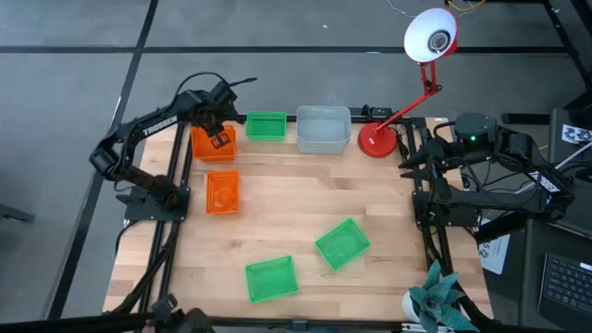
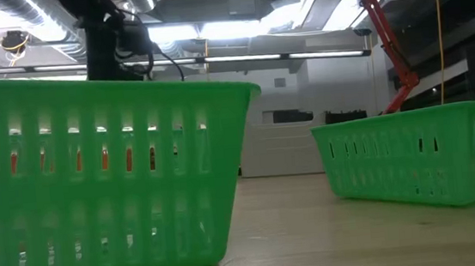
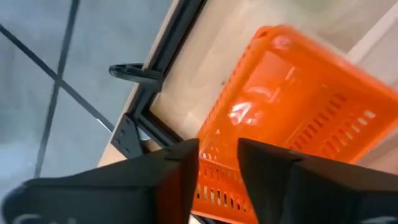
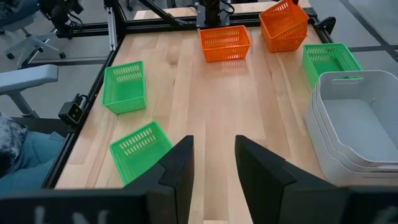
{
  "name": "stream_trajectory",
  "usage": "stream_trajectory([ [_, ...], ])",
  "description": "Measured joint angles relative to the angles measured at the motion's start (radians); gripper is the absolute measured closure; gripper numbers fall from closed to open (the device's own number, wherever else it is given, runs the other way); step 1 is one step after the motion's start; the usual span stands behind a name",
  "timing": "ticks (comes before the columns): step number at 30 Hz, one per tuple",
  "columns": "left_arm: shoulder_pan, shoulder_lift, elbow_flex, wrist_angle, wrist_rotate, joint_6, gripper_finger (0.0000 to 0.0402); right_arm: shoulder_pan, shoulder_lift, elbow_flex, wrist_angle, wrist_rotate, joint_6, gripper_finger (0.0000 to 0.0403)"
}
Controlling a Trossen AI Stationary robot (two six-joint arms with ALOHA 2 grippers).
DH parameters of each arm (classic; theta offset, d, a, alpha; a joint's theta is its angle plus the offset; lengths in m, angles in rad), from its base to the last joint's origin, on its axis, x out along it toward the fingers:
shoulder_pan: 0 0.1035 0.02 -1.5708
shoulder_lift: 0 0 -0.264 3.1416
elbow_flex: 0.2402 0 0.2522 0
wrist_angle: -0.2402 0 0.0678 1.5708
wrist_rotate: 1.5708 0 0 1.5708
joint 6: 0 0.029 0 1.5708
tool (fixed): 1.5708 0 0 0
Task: Stack baskets by color
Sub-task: Stack the middle right orange bin on top of the top orange bin
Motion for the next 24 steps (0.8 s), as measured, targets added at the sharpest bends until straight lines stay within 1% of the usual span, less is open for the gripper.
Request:
stream_trajectory([
  [2, 0.011, 0.020, 0.000, 0.001, 0.020, 0.020, 0.0280, 0.000, 0.000, 0.000, 0.000, 0.000, 0.000, 0.0286],
  [4, 0.020, 0.039, 0.000, 0.010, 0.042, 0.024, 0.0271, 0.000, 0.000, 0.000, 0.000, 0.000, 0.000, 0.0286],
  [9, 0.028, 0.076, 0.000, 0.048, 0.053, 0.032, 0.0270, 0.000, 0.000, 0.000, 0.000, 0.000, 0.000, 0.0286],
  [16, 0.028, 0.115, 0.000, 0.078, 0.054, 0.098, 0.0272, 0.000, 0.000, 0.000, 0.000, 0.000, 0.000, 0.0286],
  [20, 0.028, 0.136, 0.000, 0.087, 0.039, 0.104, 0.0286, 0.000, 0.000, 0.000, 0.001, 0.000, 0.000, 0.0286],
  [24, 0.028, 0.139, 0.000, 0.095, 0.038, 0.108, 0.0323, 0.000, 0.000, 0.000, 0.001, 0.000, 0.000, 0.0286],
])
